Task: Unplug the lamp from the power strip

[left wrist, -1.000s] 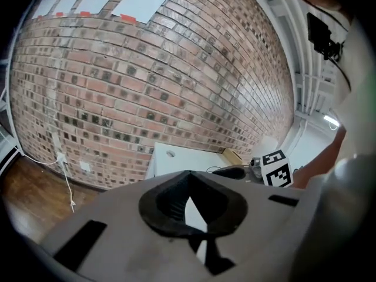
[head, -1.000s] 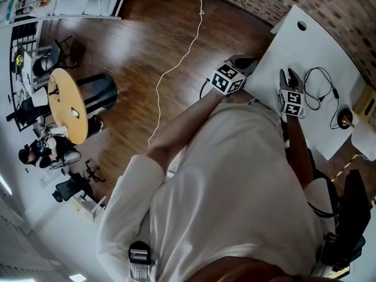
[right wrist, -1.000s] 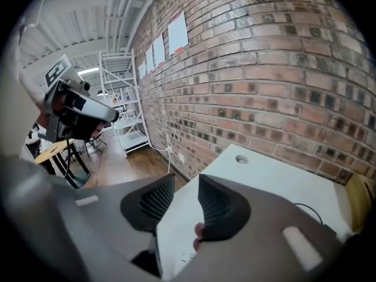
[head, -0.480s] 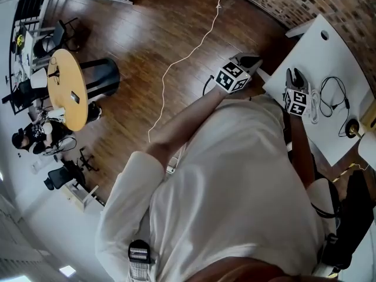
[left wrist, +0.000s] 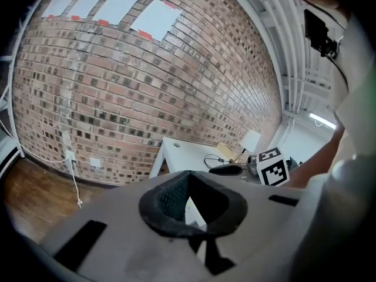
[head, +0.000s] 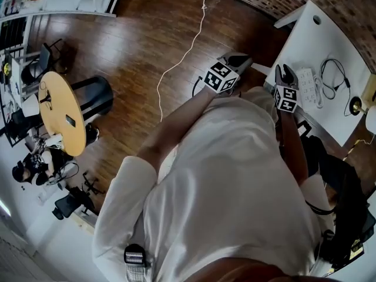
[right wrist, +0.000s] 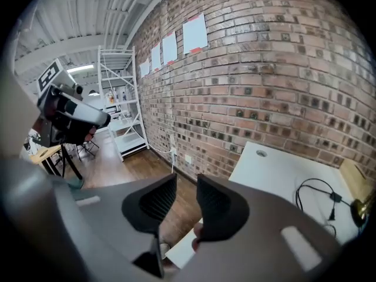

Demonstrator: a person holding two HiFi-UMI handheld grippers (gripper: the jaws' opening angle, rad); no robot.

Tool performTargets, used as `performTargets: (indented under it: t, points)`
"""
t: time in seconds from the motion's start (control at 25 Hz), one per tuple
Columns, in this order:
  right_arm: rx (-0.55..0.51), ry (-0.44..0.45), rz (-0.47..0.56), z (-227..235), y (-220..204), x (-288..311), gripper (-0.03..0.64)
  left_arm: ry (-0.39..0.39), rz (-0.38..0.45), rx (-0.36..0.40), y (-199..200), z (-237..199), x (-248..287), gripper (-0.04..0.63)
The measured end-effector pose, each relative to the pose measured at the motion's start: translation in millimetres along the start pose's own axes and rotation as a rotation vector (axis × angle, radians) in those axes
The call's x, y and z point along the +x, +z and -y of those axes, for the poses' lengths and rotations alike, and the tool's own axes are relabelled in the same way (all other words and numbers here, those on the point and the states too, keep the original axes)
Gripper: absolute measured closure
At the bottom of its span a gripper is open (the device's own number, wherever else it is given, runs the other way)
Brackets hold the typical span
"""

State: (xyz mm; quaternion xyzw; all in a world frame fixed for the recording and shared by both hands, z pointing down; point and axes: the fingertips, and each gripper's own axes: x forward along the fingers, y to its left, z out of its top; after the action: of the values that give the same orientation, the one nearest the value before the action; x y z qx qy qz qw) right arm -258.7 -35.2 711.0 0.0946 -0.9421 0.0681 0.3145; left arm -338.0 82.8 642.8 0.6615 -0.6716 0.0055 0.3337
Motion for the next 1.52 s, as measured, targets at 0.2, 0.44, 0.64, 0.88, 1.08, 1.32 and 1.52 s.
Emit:
performTargets:
  t: [0.2,0.44,0.64,0.88,1.08,1.32,1.52]
  points:
    - [0.064,-0.108,0.012,6.2,-16.1,-31.5,0.519,-0.082,-0.029,0.034,-9.4,14.0,8.8,0.592]
    - [0.114,-0.224,0.033,29.7,-35.9,-81.2,0.52,-0.162,-0.057,0.083,-11.4,40.0,25.0,0.592]
    - [0.152,-0.295,0.061,51.7,-52.3,-131.7,0.522,-0.196,-0.065,0.115,-8.8,77.6,34.8,0.592]
    - [0.2,-0.326,0.084,46.4,-76.3,-197.6,0.522,-0.261,-0.093,0.141,-30.1,145.4,38.5,0.592]
    - [0.163,-0.27,0.092,29.2,-94.4,-236.9,0.52,-0.242,-0.089,0.124,-59.7,196.0,22.8,0.592]
    - [0.133,-0.235,0.104,0.4,-120.9,-293.0,0.52,-0.212,-0.067,0.1,-98.2,251.0,-12.8,0.592]
    - [0.115,-0.201,0.107,-25.8,-149.7,-330.3,0.52,-0.178,-0.057,0.087,-136.5,285.6,-45.3,0.592]
